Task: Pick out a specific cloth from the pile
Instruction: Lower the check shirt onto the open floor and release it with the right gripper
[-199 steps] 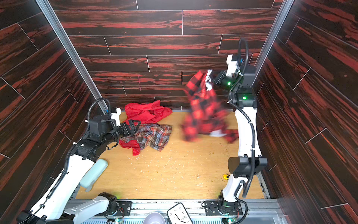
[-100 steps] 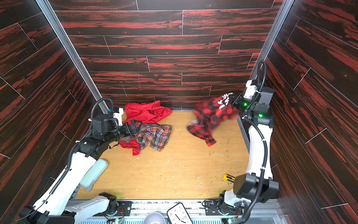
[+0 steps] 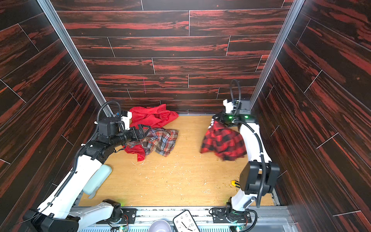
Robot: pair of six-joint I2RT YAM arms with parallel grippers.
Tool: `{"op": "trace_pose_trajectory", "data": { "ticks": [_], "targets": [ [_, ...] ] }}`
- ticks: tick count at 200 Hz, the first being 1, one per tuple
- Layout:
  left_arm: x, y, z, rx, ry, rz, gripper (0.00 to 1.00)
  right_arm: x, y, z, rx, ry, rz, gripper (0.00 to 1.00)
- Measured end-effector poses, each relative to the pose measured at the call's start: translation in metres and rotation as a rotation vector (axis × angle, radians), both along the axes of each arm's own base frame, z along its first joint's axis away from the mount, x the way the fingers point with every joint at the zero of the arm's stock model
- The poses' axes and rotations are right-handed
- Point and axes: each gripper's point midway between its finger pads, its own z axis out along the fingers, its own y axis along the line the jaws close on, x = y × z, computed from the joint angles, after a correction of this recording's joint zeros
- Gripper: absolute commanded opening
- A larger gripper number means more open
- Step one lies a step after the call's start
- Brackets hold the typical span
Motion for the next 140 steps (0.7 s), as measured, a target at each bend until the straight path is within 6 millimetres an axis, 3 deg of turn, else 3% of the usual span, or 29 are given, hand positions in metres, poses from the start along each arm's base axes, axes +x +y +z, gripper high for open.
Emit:
{"op": "trace_pose_trajectory", "data": {
  "ticks": [17, 33, 75, 99, 140],
  "targets": [
    [-0.005, -0.014, -0.005, 0.004, 0.011, -0.062, 0.99, 0.003, -0.004, -0.011, -0.020, 0.001, -0.022, 0.00],
    [-0.010, -0.032, -0.014, 0.043, 0.030, -0.132, 0.99, 0.005, -0.020, -0.033, -0.059, 0.037, -0.076, 0.00],
    [-0.023, -0.081, -0.044, 0.158, 0.085, -0.305, 0.99, -0.020, -0.089, -0.133, -0.225, 0.254, -0.283, 0.00],
    [-0.021, -0.091, -0.054, 0.187, 0.101, -0.330, 0.99, -0.042, -0.121, -0.176, -0.323, 0.366, -0.378, 0.00],
    [-0.017, -0.098, -0.053, 0.194, 0.078, -0.330, 0.99, -0.043, -0.133, -0.219, -0.398, 0.448, -0.405, 0.00]
  ]
}}
